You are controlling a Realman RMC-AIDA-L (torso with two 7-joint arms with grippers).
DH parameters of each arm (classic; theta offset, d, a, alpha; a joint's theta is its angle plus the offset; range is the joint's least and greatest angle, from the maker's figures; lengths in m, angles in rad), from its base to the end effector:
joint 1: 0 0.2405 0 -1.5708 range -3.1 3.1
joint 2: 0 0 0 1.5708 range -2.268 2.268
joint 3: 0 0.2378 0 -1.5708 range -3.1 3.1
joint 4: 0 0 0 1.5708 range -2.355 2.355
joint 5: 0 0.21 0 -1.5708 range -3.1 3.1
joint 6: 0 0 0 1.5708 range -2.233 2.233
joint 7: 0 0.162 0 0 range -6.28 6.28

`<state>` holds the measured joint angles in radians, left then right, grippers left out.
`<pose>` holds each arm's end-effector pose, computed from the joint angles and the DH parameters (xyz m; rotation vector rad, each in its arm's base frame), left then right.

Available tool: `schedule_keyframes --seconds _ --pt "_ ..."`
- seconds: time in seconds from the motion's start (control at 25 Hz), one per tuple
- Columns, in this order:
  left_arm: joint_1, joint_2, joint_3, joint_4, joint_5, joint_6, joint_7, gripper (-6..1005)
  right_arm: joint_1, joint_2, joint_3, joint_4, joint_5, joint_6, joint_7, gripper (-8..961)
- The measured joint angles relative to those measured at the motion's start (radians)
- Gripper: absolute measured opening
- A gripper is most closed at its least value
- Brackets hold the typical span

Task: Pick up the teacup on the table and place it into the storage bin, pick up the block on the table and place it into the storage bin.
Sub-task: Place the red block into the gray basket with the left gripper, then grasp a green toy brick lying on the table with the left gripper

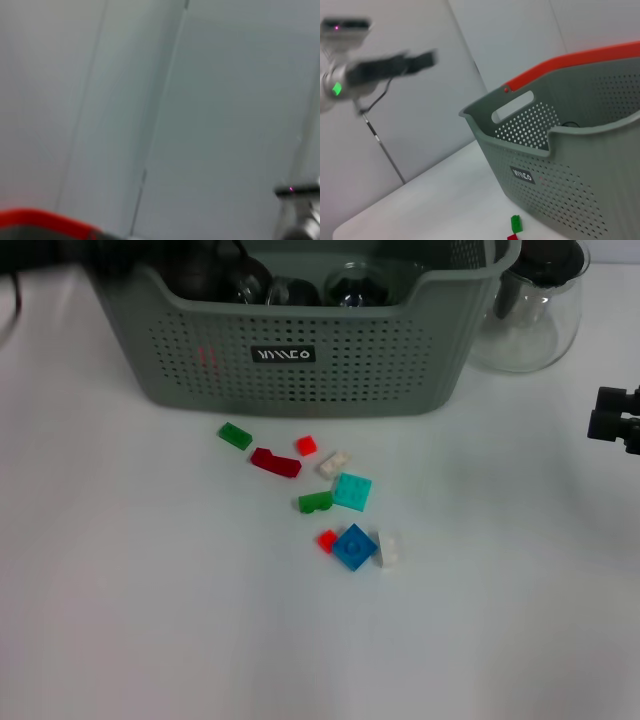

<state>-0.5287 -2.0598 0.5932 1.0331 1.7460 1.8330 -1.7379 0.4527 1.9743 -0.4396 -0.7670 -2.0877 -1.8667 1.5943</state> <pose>-0.1724 0.3330 0.0967 -2.6418 -0.5032 -1.0684 0.2717 0.2951 0.0756 -2.6586 0.8755 0.8035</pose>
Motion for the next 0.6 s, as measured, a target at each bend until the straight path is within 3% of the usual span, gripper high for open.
schedule_keyframes --seconds 0.12,0.28,0.4,0.6 --pt "0.102 -0.046 0.004 -0.052 0.094 0.026 0.271 512 0.001 0.000 0.000 0.000 0.000 0.001 0.002 508" --pt "0.171 -0.106 0.021 -0.162 0.215 -0.027 0.551 508 0.005 0.000 -0.001 0.000 0.000 0.001 0.005 508" --pt "0.174 -0.109 0.043 -0.322 0.237 -0.135 0.682 506 0.007 -0.001 -0.001 0.001 0.000 0.000 0.011 508" --pt "0.144 -0.108 0.046 -0.472 0.237 -0.347 0.774 505 0.008 -0.003 -0.001 0.002 0.000 0.000 0.014 508"
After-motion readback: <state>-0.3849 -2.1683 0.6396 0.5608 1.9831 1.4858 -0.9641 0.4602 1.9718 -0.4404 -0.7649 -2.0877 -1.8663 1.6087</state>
